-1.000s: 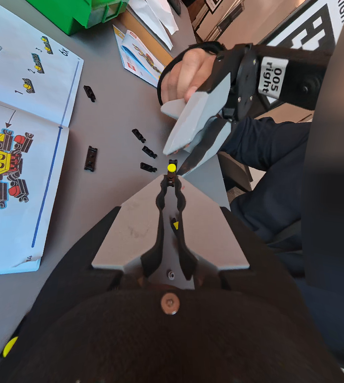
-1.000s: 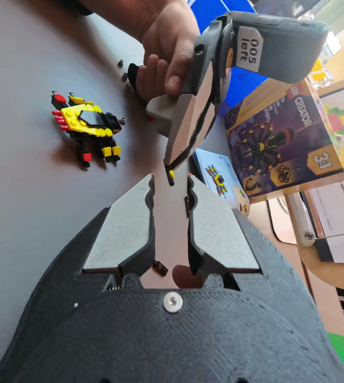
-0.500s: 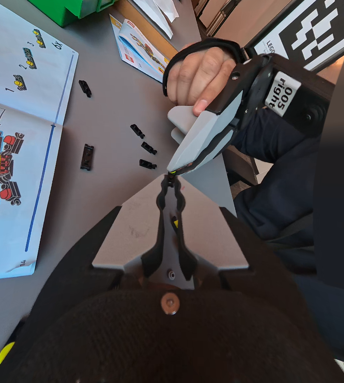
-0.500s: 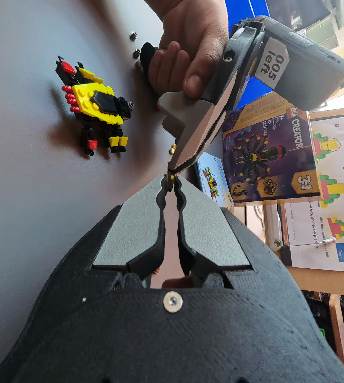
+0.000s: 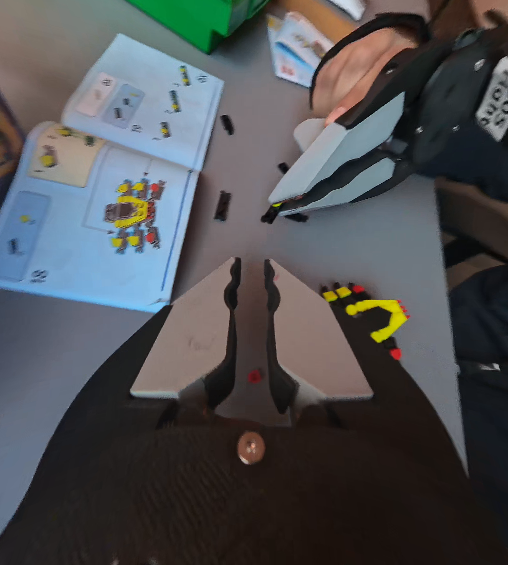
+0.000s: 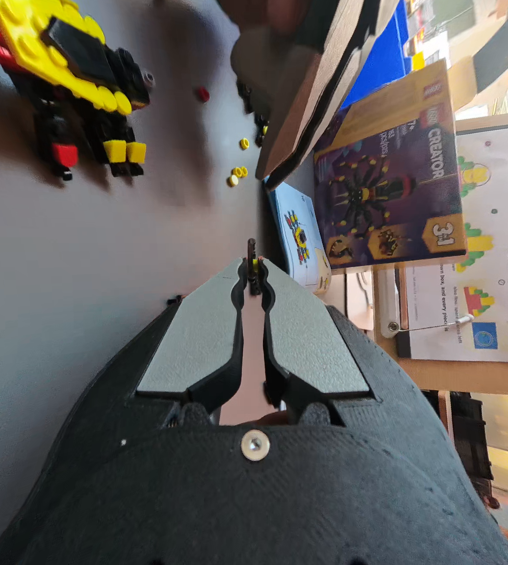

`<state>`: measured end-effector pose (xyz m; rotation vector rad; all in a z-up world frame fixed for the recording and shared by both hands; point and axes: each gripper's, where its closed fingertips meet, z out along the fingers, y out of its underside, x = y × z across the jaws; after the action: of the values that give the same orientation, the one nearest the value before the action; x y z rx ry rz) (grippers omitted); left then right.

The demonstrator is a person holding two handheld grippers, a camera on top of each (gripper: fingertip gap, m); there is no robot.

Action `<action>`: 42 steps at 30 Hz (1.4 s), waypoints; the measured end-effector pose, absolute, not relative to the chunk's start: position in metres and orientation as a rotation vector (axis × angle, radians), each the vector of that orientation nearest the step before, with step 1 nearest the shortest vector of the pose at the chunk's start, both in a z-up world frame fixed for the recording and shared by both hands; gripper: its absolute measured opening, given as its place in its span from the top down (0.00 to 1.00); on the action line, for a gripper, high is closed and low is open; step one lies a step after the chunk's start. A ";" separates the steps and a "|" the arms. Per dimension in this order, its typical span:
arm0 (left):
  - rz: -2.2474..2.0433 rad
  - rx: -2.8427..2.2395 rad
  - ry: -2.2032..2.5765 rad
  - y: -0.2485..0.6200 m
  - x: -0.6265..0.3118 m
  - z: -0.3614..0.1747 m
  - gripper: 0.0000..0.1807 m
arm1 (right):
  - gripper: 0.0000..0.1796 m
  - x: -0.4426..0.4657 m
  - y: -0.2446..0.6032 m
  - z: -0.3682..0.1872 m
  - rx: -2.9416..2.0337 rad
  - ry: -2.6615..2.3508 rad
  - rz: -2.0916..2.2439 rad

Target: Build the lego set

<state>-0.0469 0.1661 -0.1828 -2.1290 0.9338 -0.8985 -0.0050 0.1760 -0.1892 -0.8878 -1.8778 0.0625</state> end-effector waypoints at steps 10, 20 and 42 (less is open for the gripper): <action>-0.791 -2.172 0.992 0.161 -0.046 -0.198 0.90 | 0.98 -0.017 0.166 -0.201 -0.847 -1.933 0.067; -0.996 -2.108 1.037 0.147 -0.024 -0.193 0.89 | 0.98 -0.025 0.137 -0.172 -0.696 -1.843 0.116; -0.822 -2.132 1.127 0.144 -0.034 -0.203 1.00 | 0.96 -0.016 0.154 -0.204 -0.812 -1.946 0.093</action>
<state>-0.0343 0.1443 -0.2031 -2.1322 1.1271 -0.8218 -0.0162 0.1540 -0.2036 -0.8116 -1.9457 0.0927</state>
